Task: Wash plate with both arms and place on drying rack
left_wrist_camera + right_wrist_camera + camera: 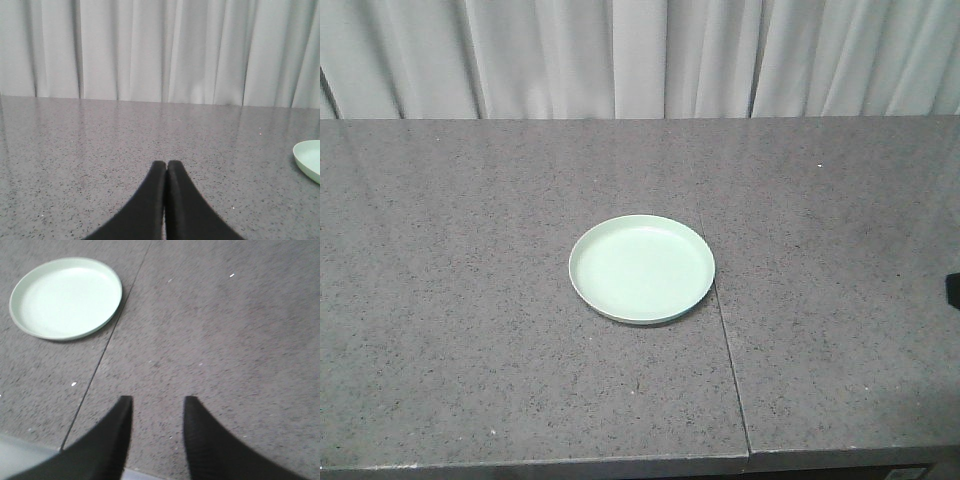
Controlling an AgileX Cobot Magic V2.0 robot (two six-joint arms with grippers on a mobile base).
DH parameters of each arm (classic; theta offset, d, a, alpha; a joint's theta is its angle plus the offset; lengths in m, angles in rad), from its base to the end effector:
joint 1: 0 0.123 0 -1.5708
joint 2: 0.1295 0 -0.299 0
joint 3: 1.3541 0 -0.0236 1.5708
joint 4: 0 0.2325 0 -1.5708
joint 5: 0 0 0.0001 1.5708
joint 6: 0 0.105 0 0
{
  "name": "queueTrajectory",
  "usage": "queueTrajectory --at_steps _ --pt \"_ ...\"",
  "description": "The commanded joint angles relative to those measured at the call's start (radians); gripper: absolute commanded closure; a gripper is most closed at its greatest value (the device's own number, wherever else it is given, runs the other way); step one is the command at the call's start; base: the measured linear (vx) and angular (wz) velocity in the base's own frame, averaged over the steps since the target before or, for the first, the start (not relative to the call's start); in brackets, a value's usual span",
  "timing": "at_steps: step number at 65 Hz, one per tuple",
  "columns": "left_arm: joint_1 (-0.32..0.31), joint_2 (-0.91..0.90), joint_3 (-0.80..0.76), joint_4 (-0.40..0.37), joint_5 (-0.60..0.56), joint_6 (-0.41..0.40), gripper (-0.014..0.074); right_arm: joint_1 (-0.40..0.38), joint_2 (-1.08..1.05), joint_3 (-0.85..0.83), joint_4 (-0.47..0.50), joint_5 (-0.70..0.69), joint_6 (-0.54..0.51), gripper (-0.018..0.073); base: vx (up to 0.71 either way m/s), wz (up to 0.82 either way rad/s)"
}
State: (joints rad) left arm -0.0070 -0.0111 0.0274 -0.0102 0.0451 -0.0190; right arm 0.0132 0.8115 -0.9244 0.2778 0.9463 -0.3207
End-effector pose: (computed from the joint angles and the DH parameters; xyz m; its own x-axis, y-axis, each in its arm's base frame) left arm 0.0383 -0.0003 0.2009 0.0256 -0.0294 -0.9992 0.0082 0.9995 -0.0292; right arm 0.1231 0.0250 0.3658 -0.6292 -0.1593 -0.7607 -0.2798 0.9596 0.0305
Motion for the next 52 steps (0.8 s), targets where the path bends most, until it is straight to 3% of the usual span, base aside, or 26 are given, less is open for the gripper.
queueTrajectory --at_steps 1,7,19,40,52 --pt "0.001 -0.015 -0.033 -0.007 -0.077 -0.008 0.0603 0.015 0.068 -0.063 0.060 0.003 -0.057 0.0140 0.00 0.00" --pt "0.001 -0.015 -0.033 -0.007 -0.077 -0.008 0.0603 0.077 0.136 -0.098 0.043 0.037 -0.056 0.0085 0.00 0.00" --pt "0.001 -0.015 -0.033 -0.007 -0.077 -0.008 0.0603 0.185 0.269 -0.176 -0.047 0.051 0.012 0.0087 0.00 0.00" --pt "0.001 -0.015 -0.033 -0.007 -0.077 -0.008 0.0603 0.265 0.523 -0.338 -0.076 0.074 0.044 0.0131 0.00 0.00" --pt "0.001 -0.015 -0.033 -0.007 -0.077 -0.008 0.0603 0.265 0.670 -0.446 -0.088 0.095 0.106 0.0131 0.00 0.00"
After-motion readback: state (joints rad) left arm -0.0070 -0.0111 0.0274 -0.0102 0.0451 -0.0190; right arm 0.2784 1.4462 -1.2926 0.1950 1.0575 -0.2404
